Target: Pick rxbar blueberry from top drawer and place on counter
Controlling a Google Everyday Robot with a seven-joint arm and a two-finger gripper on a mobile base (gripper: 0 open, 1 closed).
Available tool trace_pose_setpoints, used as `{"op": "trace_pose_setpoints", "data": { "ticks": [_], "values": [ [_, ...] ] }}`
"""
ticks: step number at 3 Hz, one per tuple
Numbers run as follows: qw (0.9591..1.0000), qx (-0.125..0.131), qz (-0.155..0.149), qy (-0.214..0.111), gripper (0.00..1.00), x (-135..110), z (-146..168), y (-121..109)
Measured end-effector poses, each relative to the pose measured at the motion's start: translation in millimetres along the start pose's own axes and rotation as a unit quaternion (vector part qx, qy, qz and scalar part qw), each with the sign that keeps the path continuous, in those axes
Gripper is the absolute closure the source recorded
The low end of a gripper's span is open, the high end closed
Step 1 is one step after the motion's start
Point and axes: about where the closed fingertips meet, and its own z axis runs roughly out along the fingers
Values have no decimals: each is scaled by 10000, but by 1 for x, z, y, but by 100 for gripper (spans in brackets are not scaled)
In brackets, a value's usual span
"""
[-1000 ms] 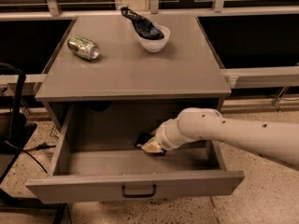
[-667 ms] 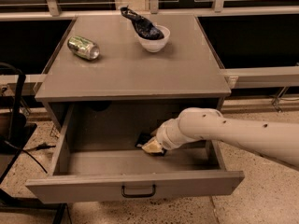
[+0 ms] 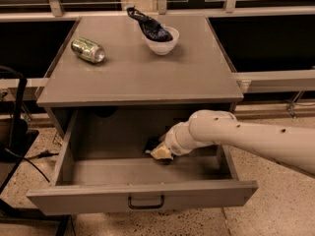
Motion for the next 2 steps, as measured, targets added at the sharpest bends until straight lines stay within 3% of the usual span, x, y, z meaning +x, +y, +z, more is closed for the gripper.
{"op": "trace_pose_setpoints", "data": {
  "ticks": [2],
  "values": [
    [9999, 87, -102, -62, 100, -24, -26, -5]
  ]
}}
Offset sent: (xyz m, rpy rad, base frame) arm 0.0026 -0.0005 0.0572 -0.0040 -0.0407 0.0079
